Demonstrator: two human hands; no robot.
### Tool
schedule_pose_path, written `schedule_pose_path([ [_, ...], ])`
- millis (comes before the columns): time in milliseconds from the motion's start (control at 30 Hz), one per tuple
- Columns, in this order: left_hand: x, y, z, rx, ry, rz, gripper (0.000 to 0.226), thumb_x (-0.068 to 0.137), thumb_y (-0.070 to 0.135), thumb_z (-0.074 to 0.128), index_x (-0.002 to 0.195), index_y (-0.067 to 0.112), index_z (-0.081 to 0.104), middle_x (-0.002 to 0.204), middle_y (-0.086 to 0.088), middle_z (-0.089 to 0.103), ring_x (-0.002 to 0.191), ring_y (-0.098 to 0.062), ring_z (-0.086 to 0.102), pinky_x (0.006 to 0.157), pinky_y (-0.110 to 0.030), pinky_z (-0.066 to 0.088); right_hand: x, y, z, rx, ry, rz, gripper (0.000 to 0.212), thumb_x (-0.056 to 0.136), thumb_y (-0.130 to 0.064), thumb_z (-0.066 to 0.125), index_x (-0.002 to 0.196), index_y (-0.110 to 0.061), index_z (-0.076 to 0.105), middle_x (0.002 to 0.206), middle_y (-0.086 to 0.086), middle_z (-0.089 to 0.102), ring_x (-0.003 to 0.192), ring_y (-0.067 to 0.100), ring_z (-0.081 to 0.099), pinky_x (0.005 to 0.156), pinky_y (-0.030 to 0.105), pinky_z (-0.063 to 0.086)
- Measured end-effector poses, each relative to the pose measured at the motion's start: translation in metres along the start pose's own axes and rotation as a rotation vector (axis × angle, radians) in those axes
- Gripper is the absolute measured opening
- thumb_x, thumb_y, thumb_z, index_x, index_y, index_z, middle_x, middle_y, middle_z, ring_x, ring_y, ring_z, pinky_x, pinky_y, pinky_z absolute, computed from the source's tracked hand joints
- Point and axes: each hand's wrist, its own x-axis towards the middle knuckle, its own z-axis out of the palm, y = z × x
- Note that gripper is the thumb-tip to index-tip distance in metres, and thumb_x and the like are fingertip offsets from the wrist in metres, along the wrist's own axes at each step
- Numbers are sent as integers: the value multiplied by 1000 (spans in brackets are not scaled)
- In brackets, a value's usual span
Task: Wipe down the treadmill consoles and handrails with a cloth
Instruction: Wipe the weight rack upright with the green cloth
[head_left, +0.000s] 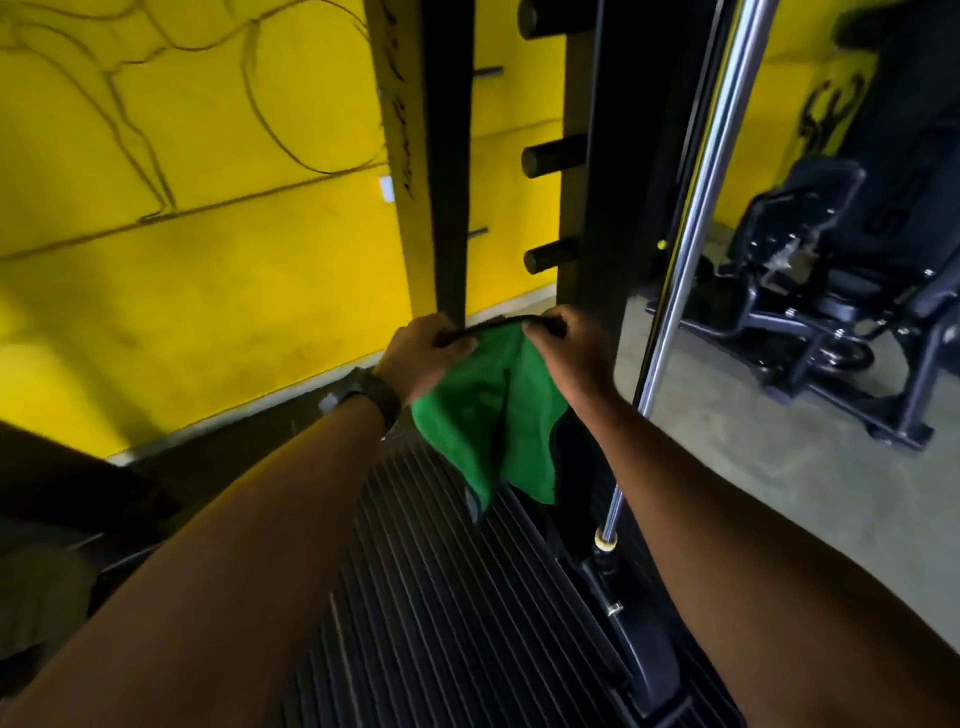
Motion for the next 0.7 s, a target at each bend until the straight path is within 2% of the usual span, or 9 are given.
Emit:
schedule_pose_path([
  [133, -55, 38, -34, -167, 193, -183, 21, 84, 25, 68, 66, 25, 57, 64, -3, 53, 58, -23, 45, 57, -36, 36, -29, -52, -14, -8, -166, -32, 32, 92, -28, 68, 66, -17, 54, 50, -8, 43, 43, 7, 38, 50, 28, 28],
  [200, -85, 56, -51, -214, 294, -234, 14, 78, 26, 65, 65, 23, 60, 73, -11, 61, 67, -27, 55, 61, -47, 46, -50, -82, -13, 26, -306, -18, 39, 86, -36, 68, 64, -6, 56, 51, -1, 44, 47, 13, 42, 54, 31, 28],
  [267, -116, 68, -67, -194, 371, -275, 17, 85, 26, 70, 70, 23, 63, 85, -16, 70, 76, -32, 64, 67, -50, 54, -73, -109, -4, 125, -457, 6, 49, 74, -47, 68, 69, 1, 59, 63, 11, 50, 58, 20, 49, 59, 35, 32],
  [333, -153, 73, -85, -189, 434, -299, 13, 89, 29, 72, 78, 22, 67, 90, -15, 72, 84, -34, 69, 69, -49, 57, -102, -139, 10, 237, -604, 35, 36, 79, -39, 72, 72, -5, 63, 70, 13, 56, 60, 19, 55, 59, 32, 37],
  [433, -212, 76, -117, -248, 527, -322, 9, 92, 24, 71, 87, 17, 71, 92, -16, 73, 85, -33, 70, 75, -50, 58, -148, -177, 32, 367, -807, 64, 21, 95, -21, 68, 77, -12, 64, 76, 9, 65, 54, 12, 62, 48, 19, 44],
  [533, -278, 80, -152, -424, 621, -367, 3, 88, 12, 71, 88, 11, 69, 85, -14, 69, 78, -25, 65, 75, -38, 54, -196, -212, 55, 434, -1010, 67, 17, 97, -25, 63, 88, -11, 64, 72, 7, 60, 58, 19, 58, 47, 22, 46],
  [567, -301, 82, -165, -499, 625, -400, 14, 78, 13, 76, 89, 9, 68, 86, -12, 68, 79, -25, 64, 78, -36, 53, -213, -223, 62, 460, -1067, 76, 17, 98, -24, 61, 91, -9, 65, 69, 6, 59, 57, 20, 57, 48, 24, 47],
  [633, -348, 85, -185, -596, 539, -464, 52, 53, 19, 81, 103, 8, 69, 99, -17, 69, 93, -31, 66, 91, -44, 52, -245, -243, 74, 512, -1159, 76, 21, 101, -23, 56, 100, -5, 67, 70, 7, 63, 58, 20, 60, 50, 26, 51],
  [700, -402, 87, -200, -502, 511, -492, 76, 48, 14, 83, 121, 12, 64, 115, -17, 68, 105, -32, 65, 97, -45, 51, -284, -263, 86, 551, -1234, 73, 23, 102, -24, 55, 105, -5, 68, 71, 7, 68, 60, 21, 65, 52, 27, 53],
])
